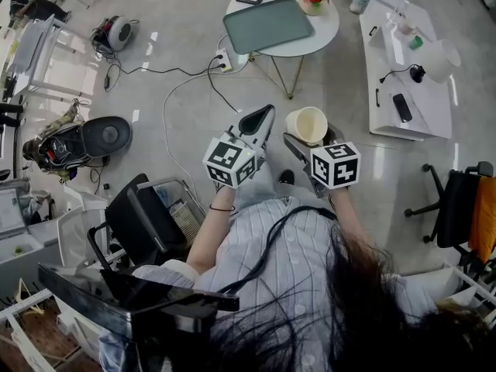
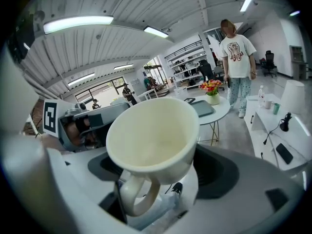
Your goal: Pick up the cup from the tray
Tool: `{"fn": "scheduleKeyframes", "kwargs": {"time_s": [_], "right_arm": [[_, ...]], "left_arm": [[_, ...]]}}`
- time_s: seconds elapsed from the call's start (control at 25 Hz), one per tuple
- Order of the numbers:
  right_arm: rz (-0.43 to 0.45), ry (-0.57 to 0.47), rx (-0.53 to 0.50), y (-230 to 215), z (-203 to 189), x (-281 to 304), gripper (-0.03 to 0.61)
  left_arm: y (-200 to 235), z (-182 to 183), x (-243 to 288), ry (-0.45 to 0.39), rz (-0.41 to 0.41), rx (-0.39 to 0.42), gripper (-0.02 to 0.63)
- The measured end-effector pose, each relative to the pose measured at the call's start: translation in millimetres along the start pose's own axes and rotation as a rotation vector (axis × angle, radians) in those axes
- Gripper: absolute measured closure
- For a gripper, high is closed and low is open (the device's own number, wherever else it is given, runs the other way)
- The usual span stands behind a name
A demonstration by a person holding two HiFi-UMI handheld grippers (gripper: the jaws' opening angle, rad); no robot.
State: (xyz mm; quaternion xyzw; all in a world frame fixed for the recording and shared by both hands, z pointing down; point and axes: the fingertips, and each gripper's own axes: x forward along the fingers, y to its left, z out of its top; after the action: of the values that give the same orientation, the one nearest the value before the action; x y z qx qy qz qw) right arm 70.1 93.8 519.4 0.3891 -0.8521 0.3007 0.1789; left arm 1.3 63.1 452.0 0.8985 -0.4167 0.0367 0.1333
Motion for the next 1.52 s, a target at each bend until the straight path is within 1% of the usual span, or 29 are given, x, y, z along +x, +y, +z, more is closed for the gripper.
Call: {"fn": "scheduleKeyframes", "kwargs": {"time_s": [0.44, 1.0, 1.32, 1.52], "right_arm": [[0.002, -0.008, -0.012, 3, -2, -13, 0.155], [0.013, -0.007, -0.015, 10, -5, -17, 0.155], [0.015, -0.001, -0.017, 14, -5, -14, 0.155], [0.018, 0.006, -0.023, 14, -6, -13, 0.155]], "left_arm": [[-12, -2, -1, 0.0, -0.008, 0.007, 0.6], [-16, -4, -4, 0.011, -0.015, 0.017, 0.6], [-14, -9, -9, 0.013, -0.017, 0.009, 0.6], [-16, -18, -13, 0.029, -0.018, 0.0, 0.6]]}}
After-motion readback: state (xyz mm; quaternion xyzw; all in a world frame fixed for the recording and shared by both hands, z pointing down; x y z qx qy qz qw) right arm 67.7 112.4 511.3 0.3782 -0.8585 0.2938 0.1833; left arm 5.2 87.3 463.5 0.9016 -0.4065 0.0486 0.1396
